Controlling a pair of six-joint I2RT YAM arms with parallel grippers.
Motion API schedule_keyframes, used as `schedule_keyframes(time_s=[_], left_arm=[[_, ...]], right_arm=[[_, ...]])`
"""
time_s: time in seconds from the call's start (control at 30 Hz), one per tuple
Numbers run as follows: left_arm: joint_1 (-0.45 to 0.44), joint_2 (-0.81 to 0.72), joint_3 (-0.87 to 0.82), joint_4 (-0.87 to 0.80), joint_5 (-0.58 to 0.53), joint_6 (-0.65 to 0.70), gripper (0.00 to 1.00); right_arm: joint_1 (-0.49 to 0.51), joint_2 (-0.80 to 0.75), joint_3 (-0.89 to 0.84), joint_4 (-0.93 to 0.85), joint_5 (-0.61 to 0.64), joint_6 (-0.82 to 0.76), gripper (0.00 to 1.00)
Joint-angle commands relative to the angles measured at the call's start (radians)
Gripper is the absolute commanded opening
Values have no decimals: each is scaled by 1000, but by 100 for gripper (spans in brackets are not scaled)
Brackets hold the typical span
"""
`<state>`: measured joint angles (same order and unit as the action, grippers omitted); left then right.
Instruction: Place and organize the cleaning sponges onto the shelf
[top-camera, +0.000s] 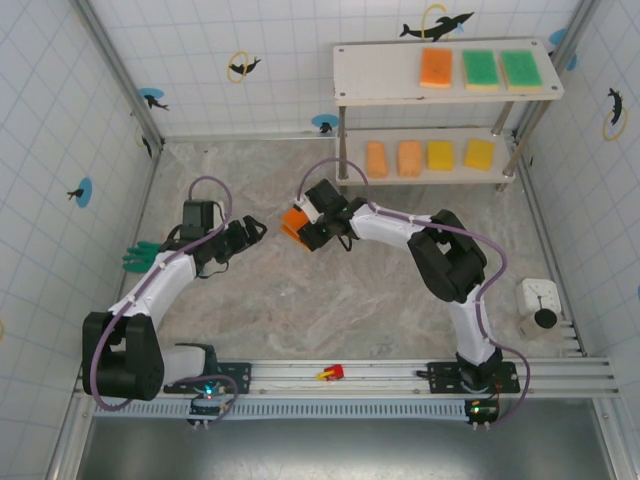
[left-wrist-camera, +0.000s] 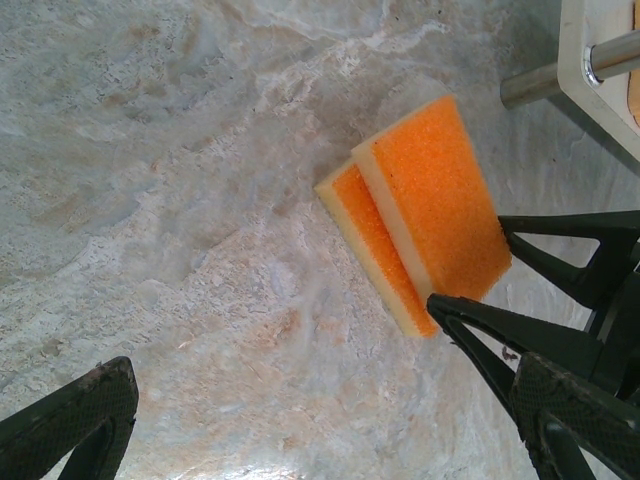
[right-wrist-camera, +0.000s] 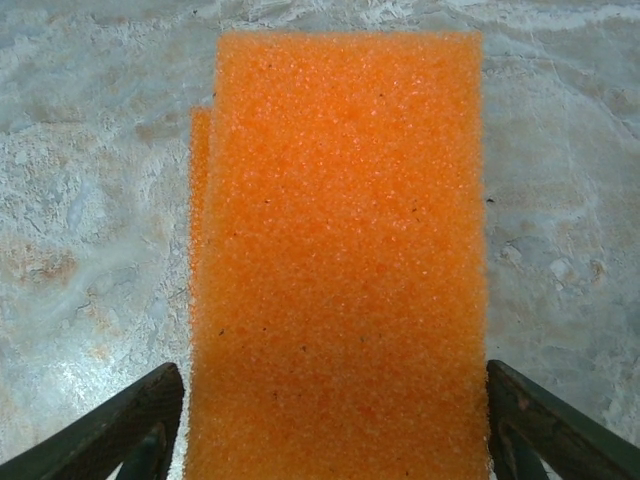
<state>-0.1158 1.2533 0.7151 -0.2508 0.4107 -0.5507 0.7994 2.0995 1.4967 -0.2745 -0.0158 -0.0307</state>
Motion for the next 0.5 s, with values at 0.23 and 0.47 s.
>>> schedule_keyframes(time_s=[0.23, 0.47], left_arm=[[7, 6, -2, 25, 5, -12, 97], [7, 4, -6, 27, 5, -12, 97]], right_arm=[[8, 24, 46, -14, 8, -7, 68], [8, 19, 55, -30, 7, -6, 60]])
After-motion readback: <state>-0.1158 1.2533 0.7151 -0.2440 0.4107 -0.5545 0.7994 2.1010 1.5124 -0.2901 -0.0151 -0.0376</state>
